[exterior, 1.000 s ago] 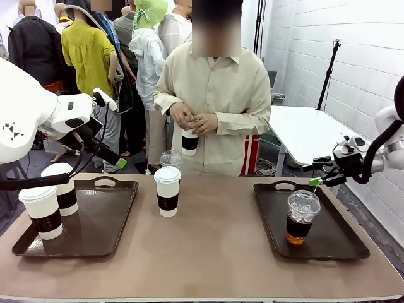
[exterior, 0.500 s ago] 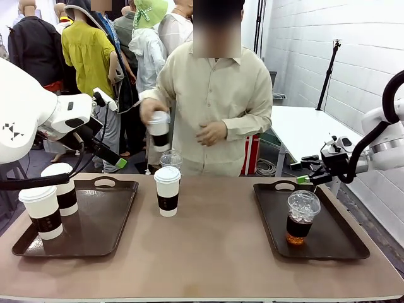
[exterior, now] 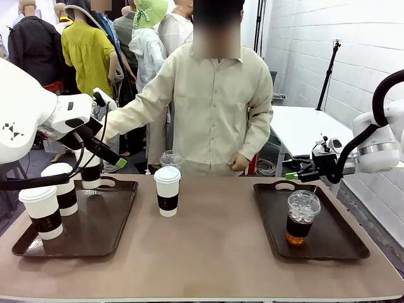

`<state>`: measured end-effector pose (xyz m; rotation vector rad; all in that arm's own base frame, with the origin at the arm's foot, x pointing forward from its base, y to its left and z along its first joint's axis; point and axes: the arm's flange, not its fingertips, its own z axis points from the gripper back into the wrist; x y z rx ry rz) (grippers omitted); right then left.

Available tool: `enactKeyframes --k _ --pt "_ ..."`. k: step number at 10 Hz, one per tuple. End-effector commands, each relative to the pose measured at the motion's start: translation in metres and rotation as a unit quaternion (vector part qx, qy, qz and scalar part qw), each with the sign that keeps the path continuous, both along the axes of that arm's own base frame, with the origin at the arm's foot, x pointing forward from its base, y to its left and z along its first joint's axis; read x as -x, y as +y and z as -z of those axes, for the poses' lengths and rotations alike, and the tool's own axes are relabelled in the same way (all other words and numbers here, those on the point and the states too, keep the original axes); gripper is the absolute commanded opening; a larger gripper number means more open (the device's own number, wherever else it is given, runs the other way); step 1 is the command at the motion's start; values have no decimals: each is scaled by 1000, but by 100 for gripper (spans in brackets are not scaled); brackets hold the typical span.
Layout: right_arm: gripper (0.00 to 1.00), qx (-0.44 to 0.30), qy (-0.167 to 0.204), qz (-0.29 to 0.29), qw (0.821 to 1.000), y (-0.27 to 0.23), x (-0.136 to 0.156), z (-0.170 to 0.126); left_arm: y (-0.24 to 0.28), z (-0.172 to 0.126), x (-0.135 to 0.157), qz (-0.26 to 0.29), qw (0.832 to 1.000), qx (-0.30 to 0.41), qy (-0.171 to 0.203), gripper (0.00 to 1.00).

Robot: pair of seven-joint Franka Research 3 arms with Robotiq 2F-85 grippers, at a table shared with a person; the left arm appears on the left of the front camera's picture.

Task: Distribute the coffee onto the tray.
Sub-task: Pick up another iced Americano from the middle of the table and place it on the right Handle tray.

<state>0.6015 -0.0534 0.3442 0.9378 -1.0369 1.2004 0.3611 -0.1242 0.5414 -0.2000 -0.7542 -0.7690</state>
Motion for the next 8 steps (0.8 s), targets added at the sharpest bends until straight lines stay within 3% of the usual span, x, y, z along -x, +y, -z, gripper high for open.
enactKeyframes --k 1,8 --pt "100 7 -4 -2 1000 -3 1 -5 1 0 0 1 1000 0 3 100" --pt "100 1 -3 -1 1000 2 -5 3 1 0 0 1 1000 0 3 100"
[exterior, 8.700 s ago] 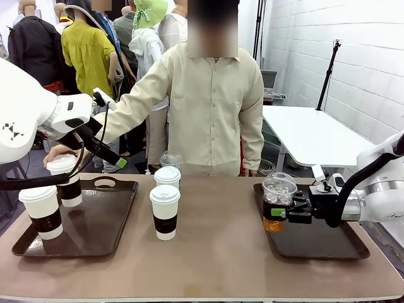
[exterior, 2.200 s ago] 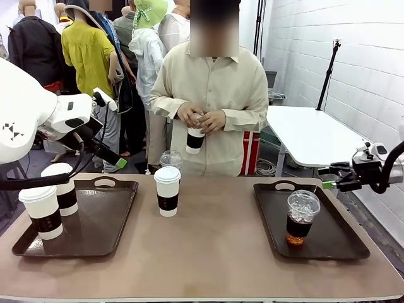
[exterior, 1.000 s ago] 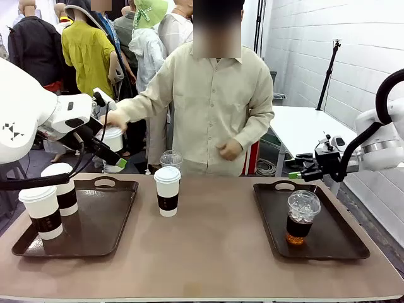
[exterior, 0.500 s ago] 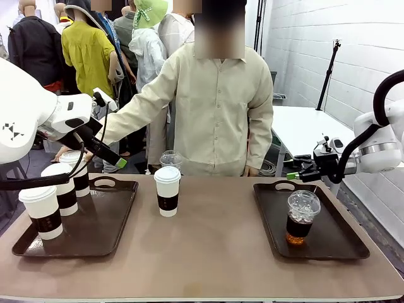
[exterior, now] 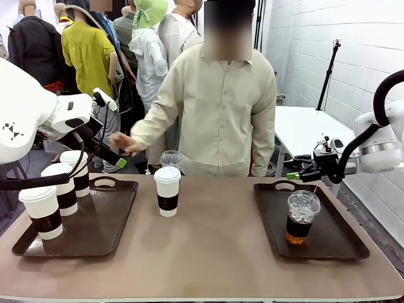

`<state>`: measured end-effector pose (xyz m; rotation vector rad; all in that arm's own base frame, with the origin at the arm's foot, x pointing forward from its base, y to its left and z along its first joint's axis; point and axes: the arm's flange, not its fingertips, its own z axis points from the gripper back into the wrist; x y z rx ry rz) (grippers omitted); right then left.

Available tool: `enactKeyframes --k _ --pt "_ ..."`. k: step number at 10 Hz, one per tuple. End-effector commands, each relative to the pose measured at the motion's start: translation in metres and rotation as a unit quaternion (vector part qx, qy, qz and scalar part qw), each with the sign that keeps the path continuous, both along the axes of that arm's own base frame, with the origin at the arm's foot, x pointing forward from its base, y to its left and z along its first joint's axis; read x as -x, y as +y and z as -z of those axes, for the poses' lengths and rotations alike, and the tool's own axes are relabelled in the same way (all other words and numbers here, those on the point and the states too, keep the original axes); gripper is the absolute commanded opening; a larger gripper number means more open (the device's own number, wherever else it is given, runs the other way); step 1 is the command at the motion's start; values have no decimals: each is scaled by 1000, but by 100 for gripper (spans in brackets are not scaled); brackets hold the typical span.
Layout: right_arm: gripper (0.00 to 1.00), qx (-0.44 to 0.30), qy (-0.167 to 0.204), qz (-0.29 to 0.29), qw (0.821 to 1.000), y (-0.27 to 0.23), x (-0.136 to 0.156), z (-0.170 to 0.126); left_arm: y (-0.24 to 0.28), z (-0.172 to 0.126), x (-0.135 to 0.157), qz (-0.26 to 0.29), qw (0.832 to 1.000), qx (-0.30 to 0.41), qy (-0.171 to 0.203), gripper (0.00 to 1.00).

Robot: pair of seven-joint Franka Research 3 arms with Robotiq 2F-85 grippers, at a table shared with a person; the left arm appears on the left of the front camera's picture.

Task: Distribute the coffee onto the tray.
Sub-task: Pick up another iced Americano from the middle of the table and place it on the right Handle tray.

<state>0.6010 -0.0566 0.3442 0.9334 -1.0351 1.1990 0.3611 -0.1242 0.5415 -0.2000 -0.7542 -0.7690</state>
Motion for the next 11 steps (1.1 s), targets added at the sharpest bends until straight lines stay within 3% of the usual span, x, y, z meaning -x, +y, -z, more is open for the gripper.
enactKeyframes --k 1,11 --pt "100 -5 -4 -7 1000 13 -11 7 1 0 0 1 1000 0 3 100" --pt "100 -26 14 -61 998 112 -59 30 1 0 0 1 1000 0 3 100"
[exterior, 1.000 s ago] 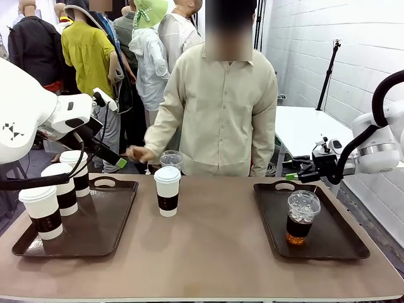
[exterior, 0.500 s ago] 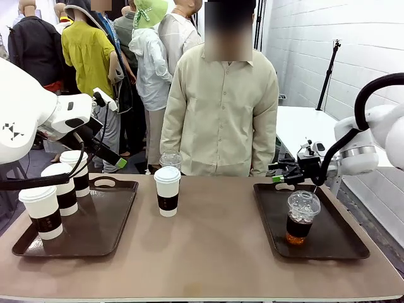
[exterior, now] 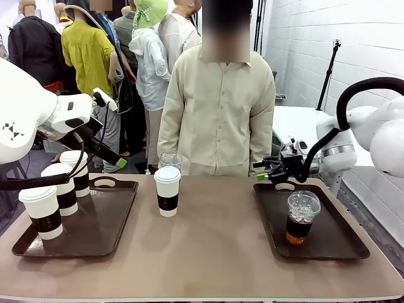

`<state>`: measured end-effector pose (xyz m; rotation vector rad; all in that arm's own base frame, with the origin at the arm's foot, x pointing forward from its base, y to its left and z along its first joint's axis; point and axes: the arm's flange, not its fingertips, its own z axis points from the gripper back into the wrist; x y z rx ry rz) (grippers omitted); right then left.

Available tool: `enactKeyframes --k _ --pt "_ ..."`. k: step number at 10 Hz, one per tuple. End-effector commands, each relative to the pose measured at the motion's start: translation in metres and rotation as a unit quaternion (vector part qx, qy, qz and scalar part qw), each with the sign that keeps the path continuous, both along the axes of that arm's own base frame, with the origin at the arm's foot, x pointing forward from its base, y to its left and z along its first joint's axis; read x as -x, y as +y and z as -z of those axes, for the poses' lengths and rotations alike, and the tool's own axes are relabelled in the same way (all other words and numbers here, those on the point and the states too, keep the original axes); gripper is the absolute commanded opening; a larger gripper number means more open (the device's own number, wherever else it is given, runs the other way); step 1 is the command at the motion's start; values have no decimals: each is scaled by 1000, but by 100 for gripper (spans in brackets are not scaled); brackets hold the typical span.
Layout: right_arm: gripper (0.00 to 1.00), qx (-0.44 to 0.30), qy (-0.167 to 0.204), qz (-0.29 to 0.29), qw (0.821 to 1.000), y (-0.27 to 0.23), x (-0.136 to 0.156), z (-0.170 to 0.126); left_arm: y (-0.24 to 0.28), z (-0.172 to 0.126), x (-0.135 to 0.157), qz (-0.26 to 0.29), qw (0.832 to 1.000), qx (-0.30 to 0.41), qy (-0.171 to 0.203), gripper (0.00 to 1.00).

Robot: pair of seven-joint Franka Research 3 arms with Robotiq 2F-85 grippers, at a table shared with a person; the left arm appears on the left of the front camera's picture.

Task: Distribute the coffee onto the tray.
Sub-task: Pick up another iced Americano from the middle of the table and place it on the right Handle tray.

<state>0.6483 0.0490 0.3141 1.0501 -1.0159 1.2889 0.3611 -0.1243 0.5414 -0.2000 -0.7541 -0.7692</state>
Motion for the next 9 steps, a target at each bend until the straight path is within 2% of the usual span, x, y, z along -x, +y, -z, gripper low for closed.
enactKeyframes --k 1,6,9 --pt "100 -2 18 -3 1000 13 -11 2 1 0 0 1 1000 0 3 100" --pt "100 -22 47 -11 999 35 -3 12 1 0 0 1 1000 0 3 100" --pt "100 -9 28 -19 999 30 0 14 1 0 0 1 1000 0 3 100"
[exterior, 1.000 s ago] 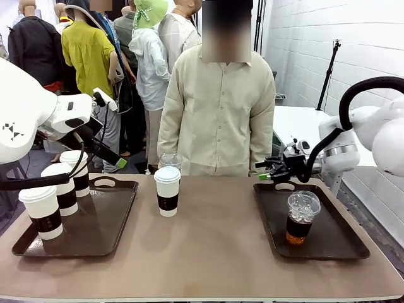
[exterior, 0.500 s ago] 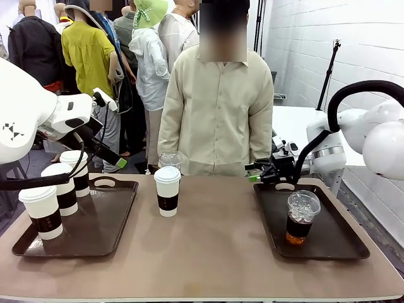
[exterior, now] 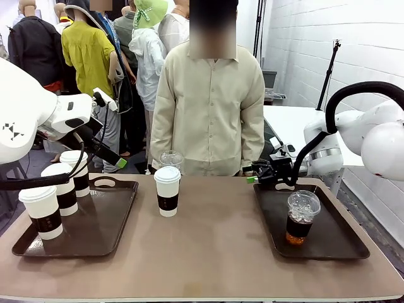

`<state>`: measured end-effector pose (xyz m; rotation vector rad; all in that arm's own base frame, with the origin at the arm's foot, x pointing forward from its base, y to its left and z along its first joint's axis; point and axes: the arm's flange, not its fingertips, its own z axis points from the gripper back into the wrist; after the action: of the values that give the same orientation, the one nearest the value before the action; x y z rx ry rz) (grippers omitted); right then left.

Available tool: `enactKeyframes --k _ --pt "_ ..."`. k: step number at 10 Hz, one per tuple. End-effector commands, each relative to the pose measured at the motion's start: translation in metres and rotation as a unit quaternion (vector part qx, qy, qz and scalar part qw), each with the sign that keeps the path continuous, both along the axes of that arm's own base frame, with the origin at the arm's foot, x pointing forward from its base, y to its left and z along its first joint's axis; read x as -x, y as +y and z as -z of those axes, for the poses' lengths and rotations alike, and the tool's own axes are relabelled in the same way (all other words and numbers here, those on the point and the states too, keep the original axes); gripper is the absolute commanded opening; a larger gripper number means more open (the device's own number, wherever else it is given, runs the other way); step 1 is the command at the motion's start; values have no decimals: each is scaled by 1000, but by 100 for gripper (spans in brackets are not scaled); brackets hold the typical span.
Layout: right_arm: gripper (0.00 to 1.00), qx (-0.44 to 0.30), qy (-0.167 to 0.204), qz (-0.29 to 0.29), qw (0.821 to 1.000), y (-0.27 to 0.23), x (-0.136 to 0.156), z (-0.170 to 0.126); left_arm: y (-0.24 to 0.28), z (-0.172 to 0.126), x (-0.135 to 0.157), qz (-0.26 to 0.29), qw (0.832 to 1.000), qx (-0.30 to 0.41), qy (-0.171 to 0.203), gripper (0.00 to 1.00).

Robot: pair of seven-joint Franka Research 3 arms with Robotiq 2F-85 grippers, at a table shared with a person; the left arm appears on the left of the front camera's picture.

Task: Distribute the coffee onto the tray.
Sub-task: Pick up another iced Americano from the middle of the table and place it on the right Handle tray.

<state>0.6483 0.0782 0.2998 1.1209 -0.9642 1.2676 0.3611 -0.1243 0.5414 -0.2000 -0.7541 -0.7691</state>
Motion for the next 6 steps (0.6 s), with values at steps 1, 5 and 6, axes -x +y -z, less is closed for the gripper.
enactKeyframes --k 1,5,6 --pt "100 0 -5 -2 1000 1 0 0 1 0 0 1 1000 0 3 100" --pt "100 -2 -4 -10 1000 23 -6 5 1 0 0 1 1000 0 3 100" --pt "100 -5 -2 -16 1000 30 -8 9 1 0 0 1 1000 0 3 100"
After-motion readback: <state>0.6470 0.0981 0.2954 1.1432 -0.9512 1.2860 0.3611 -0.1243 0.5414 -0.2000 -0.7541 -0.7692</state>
